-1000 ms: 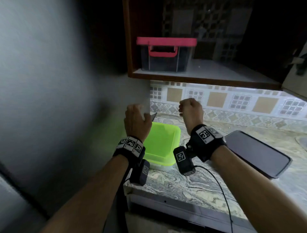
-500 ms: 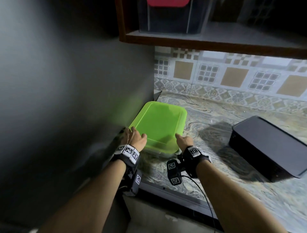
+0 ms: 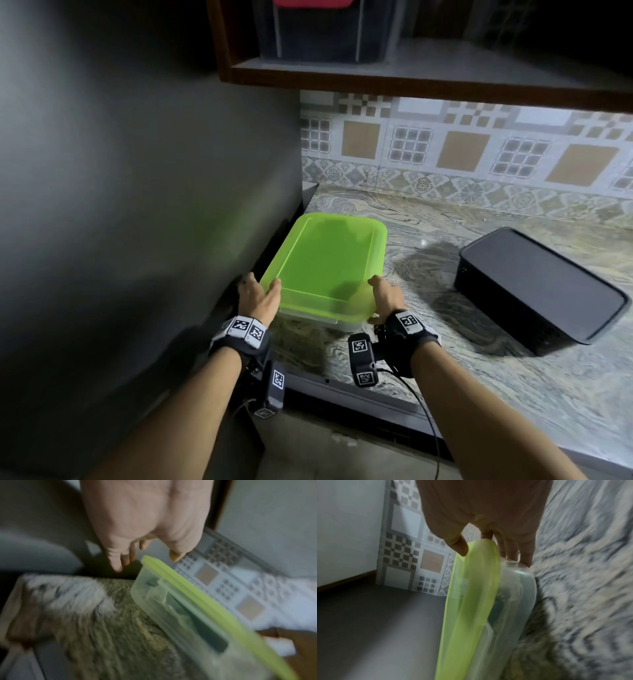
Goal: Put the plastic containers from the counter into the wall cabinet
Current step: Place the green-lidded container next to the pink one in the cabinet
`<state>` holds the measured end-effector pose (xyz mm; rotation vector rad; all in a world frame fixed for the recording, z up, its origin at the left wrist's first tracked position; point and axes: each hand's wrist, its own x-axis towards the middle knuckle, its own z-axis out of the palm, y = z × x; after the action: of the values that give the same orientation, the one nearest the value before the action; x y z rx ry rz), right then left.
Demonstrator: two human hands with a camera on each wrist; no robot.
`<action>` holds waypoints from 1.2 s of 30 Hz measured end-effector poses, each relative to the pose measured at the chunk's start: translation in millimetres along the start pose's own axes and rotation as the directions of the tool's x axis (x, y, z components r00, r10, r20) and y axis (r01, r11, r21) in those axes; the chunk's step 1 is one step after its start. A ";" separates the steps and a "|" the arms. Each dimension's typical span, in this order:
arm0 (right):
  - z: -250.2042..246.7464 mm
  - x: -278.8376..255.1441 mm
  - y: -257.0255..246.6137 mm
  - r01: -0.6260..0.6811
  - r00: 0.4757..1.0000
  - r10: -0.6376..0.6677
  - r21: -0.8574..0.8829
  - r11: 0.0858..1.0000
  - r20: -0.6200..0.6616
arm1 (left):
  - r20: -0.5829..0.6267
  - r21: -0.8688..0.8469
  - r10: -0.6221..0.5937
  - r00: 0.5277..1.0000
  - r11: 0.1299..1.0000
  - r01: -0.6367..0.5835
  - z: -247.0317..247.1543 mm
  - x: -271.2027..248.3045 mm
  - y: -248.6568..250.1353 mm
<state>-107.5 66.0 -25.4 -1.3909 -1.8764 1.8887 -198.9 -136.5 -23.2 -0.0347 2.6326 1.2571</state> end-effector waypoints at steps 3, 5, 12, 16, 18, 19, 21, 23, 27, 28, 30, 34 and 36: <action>-14.9 -18.0 9.9 0.015 0.998 -0.008 0.112 0.994 -0.062 | 0.210 -0.156 -0.061 0.976 0.983 0.095 6.4 -10.2 -7.6; -17.4 -22.8 15.8 0.068 0.995 -0.057 0.132 0.989 -0.085 | 0.233 -0.216 -0.089 0.968 0.966 0.141 13.6 -12.6 -12.8; -44.2 -92.1 23.8 0.218 0.975 -0.205 0.172 0.961 -0.089 | 0.189 -0.428 -0.009 0.982 0.899 0.090 23.0 -32.7 -37.7; -62.3 -136.1 21.4 0.290 0.957 -0.275 0.228 0.929 -0.095 | 0.115 -0.427 0.152 0.982 0.900 -0.089 -17.8 -88.4 -14.2; -73.3 -170.5 11.9 0.322 0.947 -0.312 0.265 0.909 -0.083 | 0.080 -0.466 0.247 0.966 0.866 -0.183 -53.9 -142.0 9.1; -78.8 -188.3 7.8 0.334 0.942 -0.326 0.289 0.897 -0.078 | 0.059 -0.494 0.290 0.955 0.840 -0.225 -66.0 -160.4 14.6; -91.3 -222.9 2.1 0.374 0.925 -0.372 0.349 0.859 -0.073 | 0.004 -0.540 0.379 0.925 0.780 -0.317 -85.7 -189.8 21.3; -104.5 -250.5 -1.2 0.417 0.904 -0.421 0.384 0.824 -0.079 | -0.029 -0.588 0.439 0.898 0.719 -0.371 -102.2 -217.9 26.4; -129.6 -310.7 -16.7 0.446 0.882 -0.468 0.435 0.782 -0.061 | -0.058 -0.604 0.542 0.838 0.649 -0.461 -134.0 -264.4 36.9; -135.5 -323.8 -19.5 0.467 0.871 -0.486 0.431 0.772 -0.073 | -0.068 -0.597 0.571 0.818 0.633 -0.492 -141.4 -273.9 39.8; -146.2 -349.2 -26.9 0.523 0.840 -0.528 0.437 0.732 -0.121 | -0.085 -0.582 0.638 0.765 0.591 -0.558 -155.0 -288.1 47.3; -168.4 -392.7 -45.1 0.587 0.796 -0.580 0.453 0.671 -0.173 | -0.091 -0.576 0.712 0.697 0.533 -0.619 -180.1 -320.9 68.3; -176.5 -410.2 -55.9 0.606 0.784 -0.587 0.458 0.651 -0.203 | -0.093 -0.605 0.719 0.689 0.509 -0.612 -188.8 -330.9 80.3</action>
<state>213.8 -66.9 260.3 -0.5277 -1.4026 1.7713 78.3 -255.8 222.7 1.0544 1.9938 2.1736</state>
